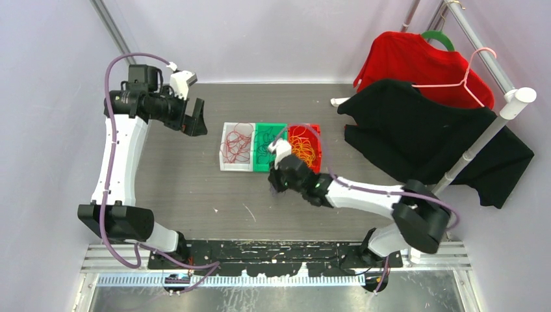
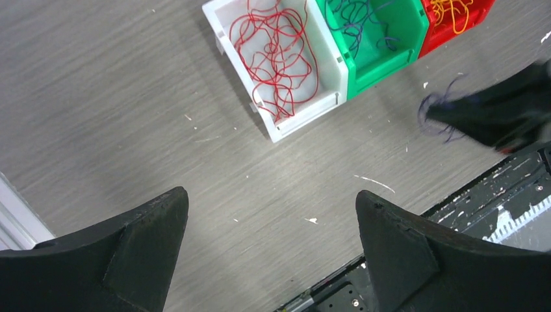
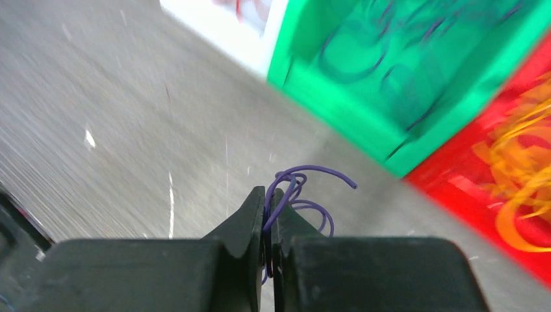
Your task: Untangle the cables
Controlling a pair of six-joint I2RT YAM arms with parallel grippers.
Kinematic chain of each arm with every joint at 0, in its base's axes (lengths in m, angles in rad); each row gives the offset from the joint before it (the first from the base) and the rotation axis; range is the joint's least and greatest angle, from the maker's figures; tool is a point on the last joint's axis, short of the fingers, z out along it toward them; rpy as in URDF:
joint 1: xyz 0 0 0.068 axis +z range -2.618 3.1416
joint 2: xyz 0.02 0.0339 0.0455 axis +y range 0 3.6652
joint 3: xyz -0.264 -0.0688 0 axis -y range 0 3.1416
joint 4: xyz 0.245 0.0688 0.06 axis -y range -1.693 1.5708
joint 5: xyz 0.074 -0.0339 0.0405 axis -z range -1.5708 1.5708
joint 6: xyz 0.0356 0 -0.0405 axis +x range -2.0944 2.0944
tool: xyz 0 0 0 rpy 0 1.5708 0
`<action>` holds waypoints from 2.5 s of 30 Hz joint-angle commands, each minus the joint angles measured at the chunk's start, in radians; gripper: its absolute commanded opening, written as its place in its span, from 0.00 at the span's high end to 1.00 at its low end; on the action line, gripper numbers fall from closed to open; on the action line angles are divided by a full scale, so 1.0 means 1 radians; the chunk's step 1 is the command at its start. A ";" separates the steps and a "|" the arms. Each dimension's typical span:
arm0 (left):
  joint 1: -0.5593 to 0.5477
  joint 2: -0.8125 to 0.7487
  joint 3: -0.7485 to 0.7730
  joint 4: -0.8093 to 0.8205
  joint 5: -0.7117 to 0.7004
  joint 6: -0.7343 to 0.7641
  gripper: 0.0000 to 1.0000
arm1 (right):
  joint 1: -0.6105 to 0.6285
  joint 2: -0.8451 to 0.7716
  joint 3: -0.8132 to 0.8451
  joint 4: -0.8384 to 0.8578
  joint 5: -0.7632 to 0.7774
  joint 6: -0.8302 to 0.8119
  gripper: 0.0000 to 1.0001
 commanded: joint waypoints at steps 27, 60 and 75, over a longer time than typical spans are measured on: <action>0.012 -0.080 -0.185 0.080 -0.023 -0.021 0.00 | -0.294 0.501 0.696 -0.082 0.023 -0.172 0.85; 0.022 -0.248 -0.295 0.051 -0.189 0.006 0.01 | -0.242 0.184 0.653 -0.254 0.083 -0.140 0.00; 0.030 -0.248 -0.373 0.227 -0.109 -0.073 0.00 | -0.253 -0.321 0.259 -0.317 0.467 -0.115 0.00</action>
